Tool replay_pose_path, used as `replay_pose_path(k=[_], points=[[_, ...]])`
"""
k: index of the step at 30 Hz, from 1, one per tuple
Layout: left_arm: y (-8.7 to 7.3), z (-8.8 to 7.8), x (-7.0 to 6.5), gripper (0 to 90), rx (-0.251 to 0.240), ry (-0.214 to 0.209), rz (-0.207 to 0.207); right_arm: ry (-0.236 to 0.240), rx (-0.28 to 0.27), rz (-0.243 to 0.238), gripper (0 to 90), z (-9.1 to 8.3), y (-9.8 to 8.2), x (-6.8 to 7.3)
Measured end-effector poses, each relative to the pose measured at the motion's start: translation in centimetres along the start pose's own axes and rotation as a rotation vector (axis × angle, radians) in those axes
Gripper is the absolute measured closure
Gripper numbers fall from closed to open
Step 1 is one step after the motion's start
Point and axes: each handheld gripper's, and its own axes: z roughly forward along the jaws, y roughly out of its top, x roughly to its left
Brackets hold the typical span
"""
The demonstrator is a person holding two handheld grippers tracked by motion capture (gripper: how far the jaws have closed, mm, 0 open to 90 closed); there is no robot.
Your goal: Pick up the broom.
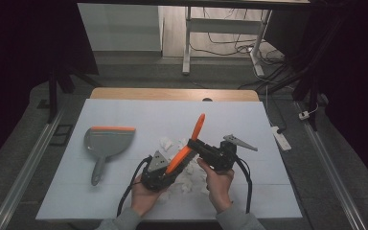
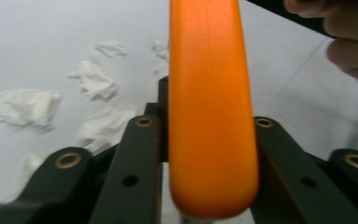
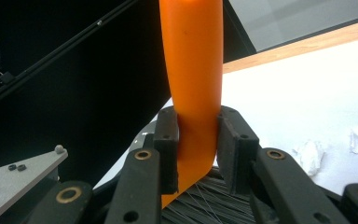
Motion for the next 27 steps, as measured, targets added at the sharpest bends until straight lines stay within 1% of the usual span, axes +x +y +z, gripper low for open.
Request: replay_pose_path(k=[6, 9, 11, 13, 14, 16, 17, 19, 21, 22, 24, 26, 27], points=[[0.2, -0.4, 0.3, 79.0, 0.02, -0.002, 0.028, 0.018, 0.009, 0.001, 70.8, 0.0, 0.0, 0.1], [0.3, -0.7, 0.5, 79.6, 0.034, -0.002, 0.046, 0.029, 0.021, -0.016, 70.4, 0.1, 0.2, 0.1], [0.5, -1.0, 0.8, 80.0, 0.041, -0.009, 0.054, 0.034, 0.035, -0.027, 69.3, 0.2, 0.3, 0.2], [0.6, -1.4, 1.0, 80.2, 0.048, -0.007, 0.068, 0.031, 0.043, -0.063, 66.9, 0.3, 0.5, 0.4], [0.7, -1.5, 1.1, 80.3, 0.051, -0.006, 0.076, 0.028, 0.056, -0.078, 64.8, 0.3, 0.6, 0.5], [0.8, -1.8, 1.4, 80.3, 0.06, -0.002, 0.089, 0.019, 0.058, -0.116, 57.4, 0.3, 0.8, 0.7], [0.8, -2.0, 1.5, 80.3, 0.062, -0.002, 0.089, 0.025, 0.064, -0.133, 54.9, 0.2, 0.9, 0.8], [0.8, -2.3, 1.9, 80.3, 0.068, -0.007, 0.09, 0.01, 0.076, -0.18, 50.7, -0.1, 1.2, 0.9], [0.9, -2.6, 2.1, 80.3, 0.078, -0.007, 0.099, 0.01, 0.084, -0.222, 45.9, -0.5, 1.6, 1.0], [0.9, -2.8, 2.2, 80.3, 0.082, -0.008, 0.104, 0.008, 0.104, -0.238, 43.5, -0.6, 1.8, 1.1], [0.9, -3.1, 2.4, 80.3, 0.096, -0.008, 0.115, -0.003, 0.121, -0.287, 41.1, -1.0, 2.1, 1.1], [0.9, -3.3, 2.7, 80.3, 0.11, -0.008, 0.119, -0.01, 0.153, -0.338, 39.7, -1.5, 2.3, 1.2], [0.9, -3.4, 2.9, 80.3, 0.12, -0.015, 0.12, -0.016, 0.171, -0.365, 39.2, -1.7, 2.4, 1.2]])
